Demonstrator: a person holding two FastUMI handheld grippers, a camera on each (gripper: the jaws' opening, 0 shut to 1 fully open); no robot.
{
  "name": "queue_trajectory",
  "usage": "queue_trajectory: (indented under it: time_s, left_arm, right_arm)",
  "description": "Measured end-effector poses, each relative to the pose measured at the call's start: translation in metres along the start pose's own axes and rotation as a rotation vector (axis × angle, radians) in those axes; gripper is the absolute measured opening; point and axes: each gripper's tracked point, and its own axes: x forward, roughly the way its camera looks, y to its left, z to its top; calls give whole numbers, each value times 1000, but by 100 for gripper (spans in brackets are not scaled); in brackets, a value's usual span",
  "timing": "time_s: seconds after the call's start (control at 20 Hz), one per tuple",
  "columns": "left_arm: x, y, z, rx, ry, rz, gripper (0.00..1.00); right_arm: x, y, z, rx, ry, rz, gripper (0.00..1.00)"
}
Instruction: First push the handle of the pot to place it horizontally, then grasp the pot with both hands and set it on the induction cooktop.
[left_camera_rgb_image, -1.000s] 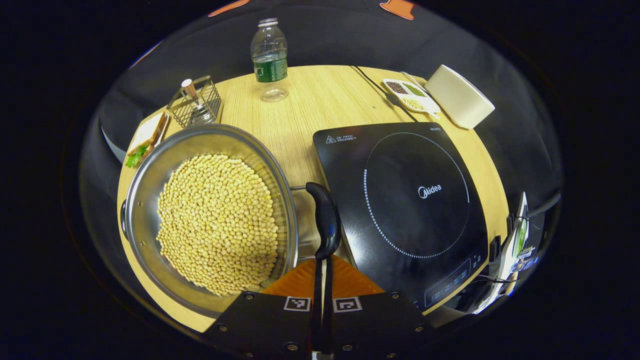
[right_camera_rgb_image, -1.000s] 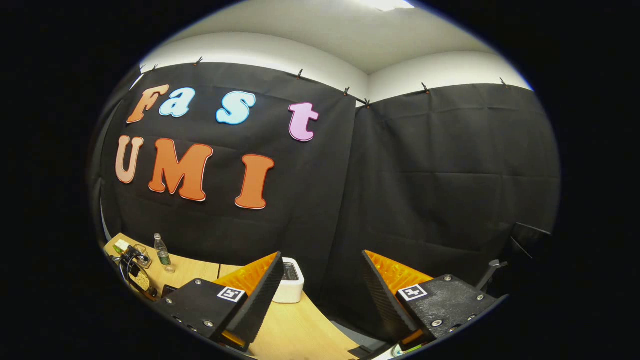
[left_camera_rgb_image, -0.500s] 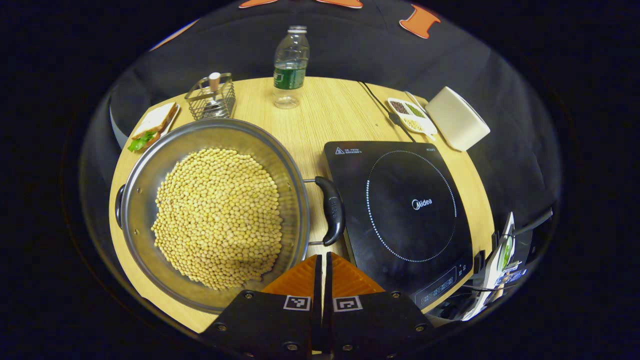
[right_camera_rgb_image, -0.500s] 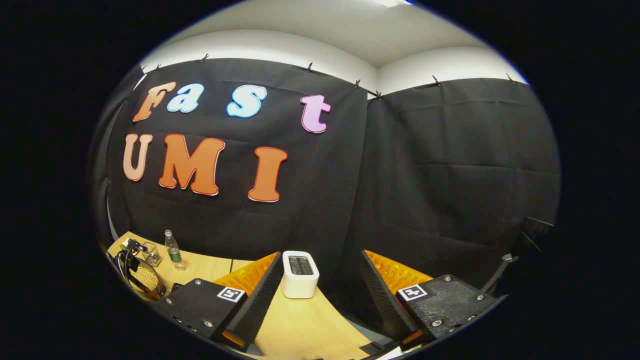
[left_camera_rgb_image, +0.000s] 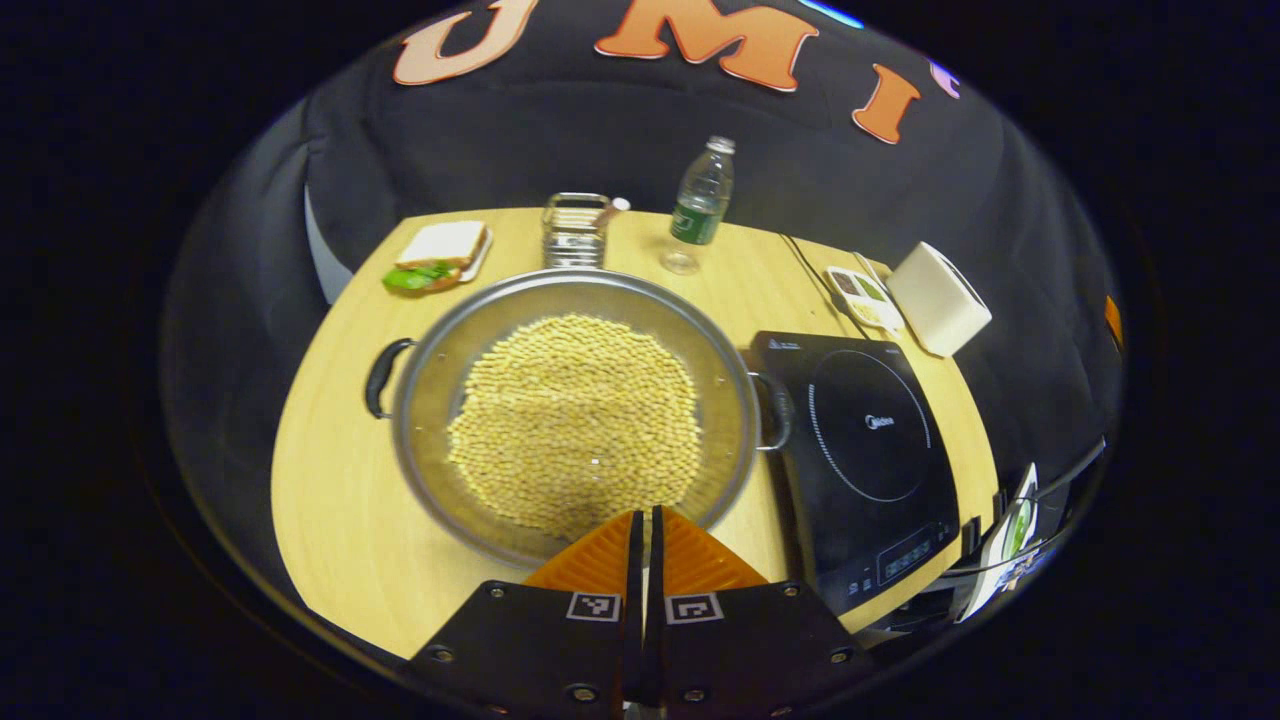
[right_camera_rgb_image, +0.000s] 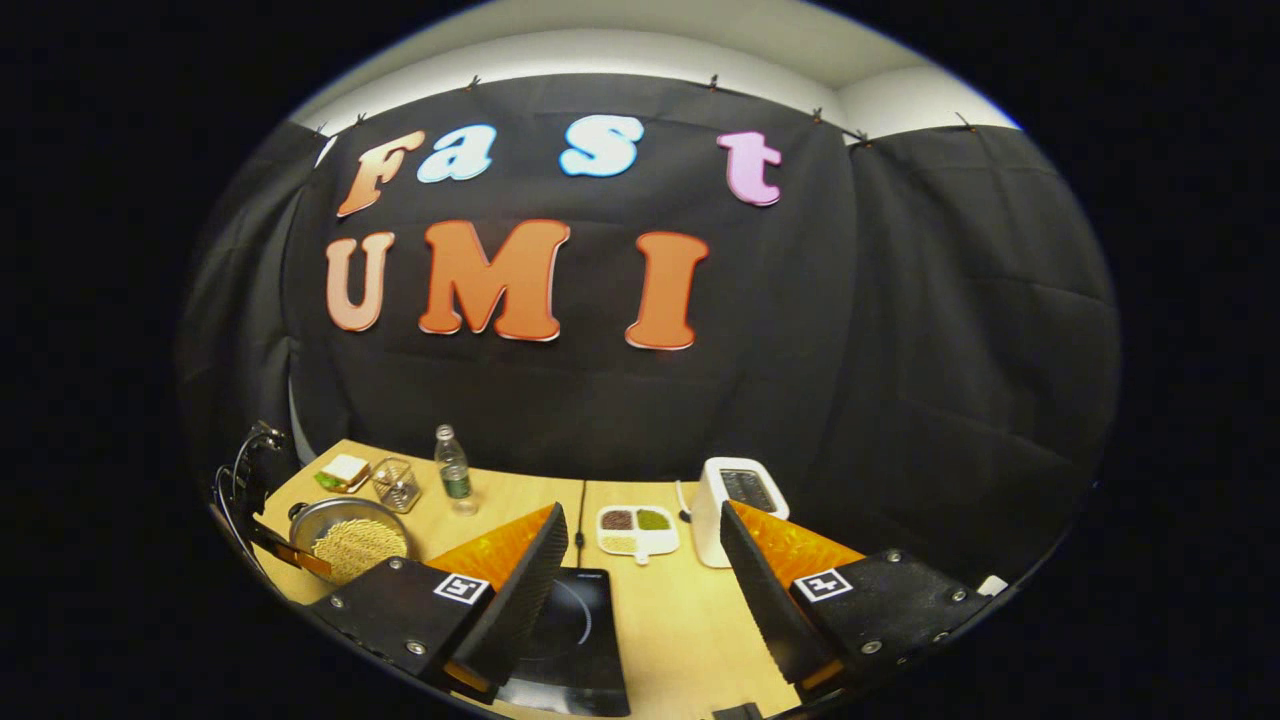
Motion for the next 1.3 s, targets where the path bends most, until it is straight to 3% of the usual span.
queue_trajectory:
  time_s: [0.2, 0.35, 0.5, 0.7, 0.95, 1.3]
  left_arm:
    - [-15, 63, 5, 3, -26, 126, 2]
    - [-26, 91, 16, -3, -61, 150, 2]
    - [-26, 121, 18, 8, -87, 145, 49]
    - [-17, 149, 36, 60, -132, 133, 76]
    - [7, 171, 62, 111, -171, 129, 76]
    - [54, 185, 84, 119, -181, 128, 76]
  right_arm:
    - [31, 72, -34, -47, 119, 119, 95]
    - [42, 135, -67, -56, 213, 214, 94]
    - [56, 191, -91, -82, 297, 280, 93]
    - [66, 247, -125, -87, 407, 335, 92]
    - [81, 287, -173, -93, 547, 329, 92]
    - [105, 299, -228, -98, 697, 257, 89]
